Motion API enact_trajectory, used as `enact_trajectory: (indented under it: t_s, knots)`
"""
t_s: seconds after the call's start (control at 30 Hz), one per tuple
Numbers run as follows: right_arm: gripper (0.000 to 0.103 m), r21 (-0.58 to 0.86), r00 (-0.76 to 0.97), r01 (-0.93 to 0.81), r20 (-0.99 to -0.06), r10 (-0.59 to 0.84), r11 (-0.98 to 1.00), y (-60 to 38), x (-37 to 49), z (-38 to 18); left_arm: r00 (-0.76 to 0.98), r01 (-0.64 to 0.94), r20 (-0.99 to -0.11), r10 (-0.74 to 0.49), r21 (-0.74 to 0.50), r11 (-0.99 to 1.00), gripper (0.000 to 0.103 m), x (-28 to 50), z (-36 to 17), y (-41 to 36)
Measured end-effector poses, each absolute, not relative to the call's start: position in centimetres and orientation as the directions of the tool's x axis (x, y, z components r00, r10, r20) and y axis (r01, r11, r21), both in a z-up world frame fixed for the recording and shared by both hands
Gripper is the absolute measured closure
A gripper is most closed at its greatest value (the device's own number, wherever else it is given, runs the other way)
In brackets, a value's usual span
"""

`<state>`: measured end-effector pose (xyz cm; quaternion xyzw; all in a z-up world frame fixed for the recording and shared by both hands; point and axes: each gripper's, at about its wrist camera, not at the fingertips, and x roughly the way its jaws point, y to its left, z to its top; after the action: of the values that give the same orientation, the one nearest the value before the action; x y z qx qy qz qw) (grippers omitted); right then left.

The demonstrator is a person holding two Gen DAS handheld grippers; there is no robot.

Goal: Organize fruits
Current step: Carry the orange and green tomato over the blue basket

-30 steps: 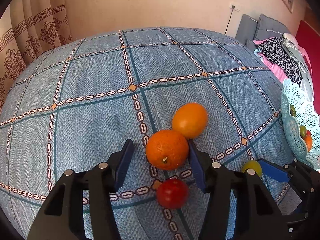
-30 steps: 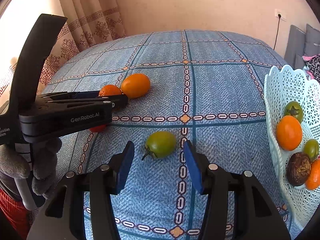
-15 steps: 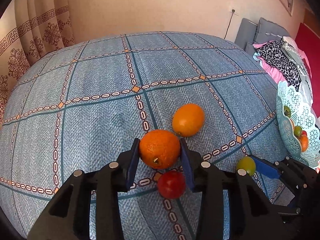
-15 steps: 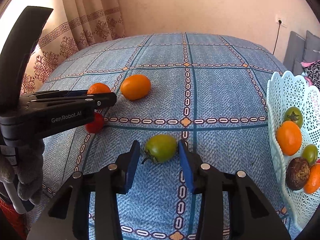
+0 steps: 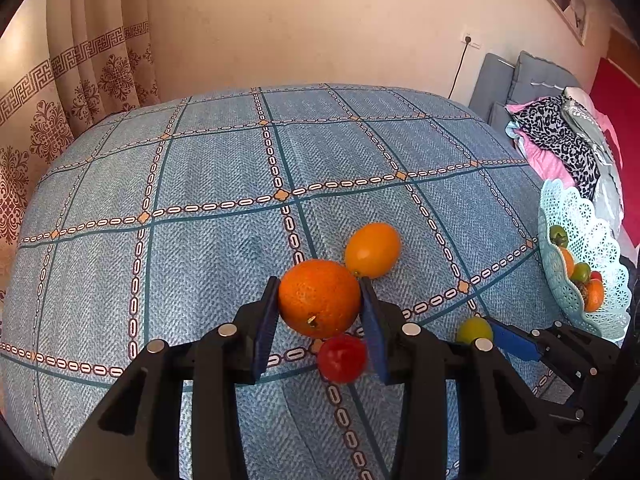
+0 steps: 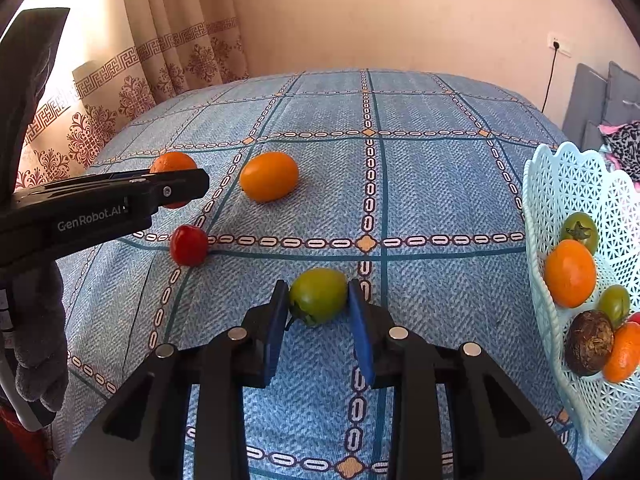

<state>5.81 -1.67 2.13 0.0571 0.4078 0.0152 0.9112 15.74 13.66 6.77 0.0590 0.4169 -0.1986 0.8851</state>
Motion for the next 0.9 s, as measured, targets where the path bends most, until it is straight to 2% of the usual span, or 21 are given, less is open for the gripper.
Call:
enact_trajectory:
  t_s: [0.43,0.9]
  knots:
    - [0.072,0.132,0.689,0.036,-0.722,0.072,0.991,-2.3,4.7,3.1,0.579,0.398,-0.754,-0.31,-0.07,0.915,0.063,15.7,7.2,14.1]
    - [0.072,0.158,0.66,0.057,-0.746,0.081,0.986,-2.4,5.6,2.2,0.578,0.396,-0.754,-0.311,-0.074,0.915,0.063,15.6,7.2,13.9]
